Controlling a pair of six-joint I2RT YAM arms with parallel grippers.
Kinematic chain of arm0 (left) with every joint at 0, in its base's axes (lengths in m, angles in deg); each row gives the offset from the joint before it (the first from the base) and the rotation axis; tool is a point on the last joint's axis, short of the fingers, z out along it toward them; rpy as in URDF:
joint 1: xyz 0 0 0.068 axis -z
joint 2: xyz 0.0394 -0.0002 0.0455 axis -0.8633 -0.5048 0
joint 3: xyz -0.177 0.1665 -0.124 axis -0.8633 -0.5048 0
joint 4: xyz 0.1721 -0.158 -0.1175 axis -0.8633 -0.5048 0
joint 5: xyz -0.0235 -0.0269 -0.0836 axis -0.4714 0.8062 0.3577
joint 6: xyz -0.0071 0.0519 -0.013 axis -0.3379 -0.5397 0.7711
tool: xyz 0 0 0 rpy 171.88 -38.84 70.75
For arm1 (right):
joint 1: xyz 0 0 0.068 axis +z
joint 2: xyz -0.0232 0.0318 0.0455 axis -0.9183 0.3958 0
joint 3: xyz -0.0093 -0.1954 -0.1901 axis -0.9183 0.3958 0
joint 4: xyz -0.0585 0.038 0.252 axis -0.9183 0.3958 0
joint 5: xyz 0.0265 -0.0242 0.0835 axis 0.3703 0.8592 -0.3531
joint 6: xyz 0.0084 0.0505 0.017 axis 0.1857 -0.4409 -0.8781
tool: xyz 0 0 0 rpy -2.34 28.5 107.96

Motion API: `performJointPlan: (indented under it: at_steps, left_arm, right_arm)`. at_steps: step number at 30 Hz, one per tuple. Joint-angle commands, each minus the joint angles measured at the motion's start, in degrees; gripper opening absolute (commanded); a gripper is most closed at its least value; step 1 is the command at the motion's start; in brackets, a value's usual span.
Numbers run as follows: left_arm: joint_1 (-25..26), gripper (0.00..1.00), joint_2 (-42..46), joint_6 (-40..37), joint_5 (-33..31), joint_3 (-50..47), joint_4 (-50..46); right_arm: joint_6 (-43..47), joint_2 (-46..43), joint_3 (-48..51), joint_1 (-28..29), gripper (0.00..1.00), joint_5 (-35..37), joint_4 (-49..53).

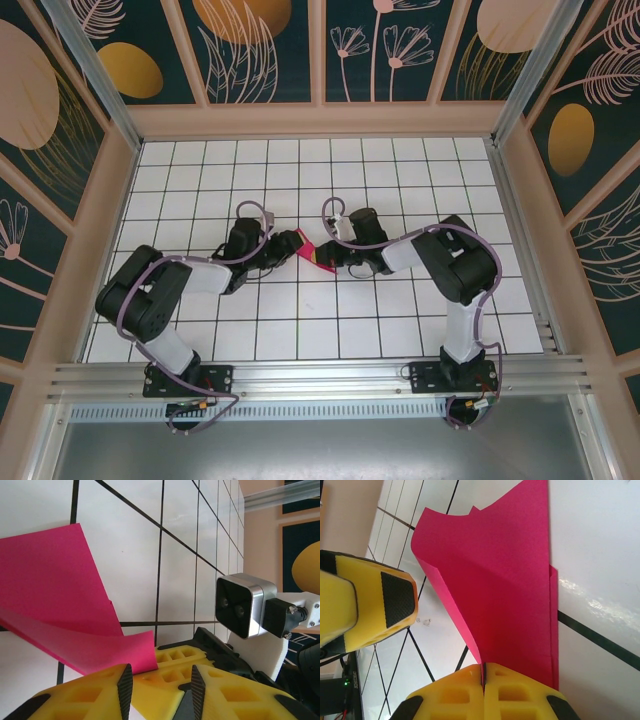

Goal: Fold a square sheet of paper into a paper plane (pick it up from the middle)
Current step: Fold the wing for the fifth time at the center of the table.

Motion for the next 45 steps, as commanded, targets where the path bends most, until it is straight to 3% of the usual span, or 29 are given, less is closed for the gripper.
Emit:
performJointPlan:
  at_steps: [1, 20, 45]
  left_arm:
    - [0.5, 0.38, -1.4, -1.0, 1.6, 1.6, 2.9]
    - [1.4, 0.34, -4.7, -1.3, 3.1, 1.9, 5.0]
    - [1.9, 0.29, -7.3, -1.6, 3.8, 1.8, 5.1]
  right_arm:
    - [-1.4, 1.2, -1.1, -0.5, 0.00, -1.5, -0.8]
    - [-11.1, 2.1, -0.5, -2.6, 0.00, -5.2, -3.7]
    - [-17.2, 5.3, -0.3, -4.3, 0.00, -3.5, -0.4]
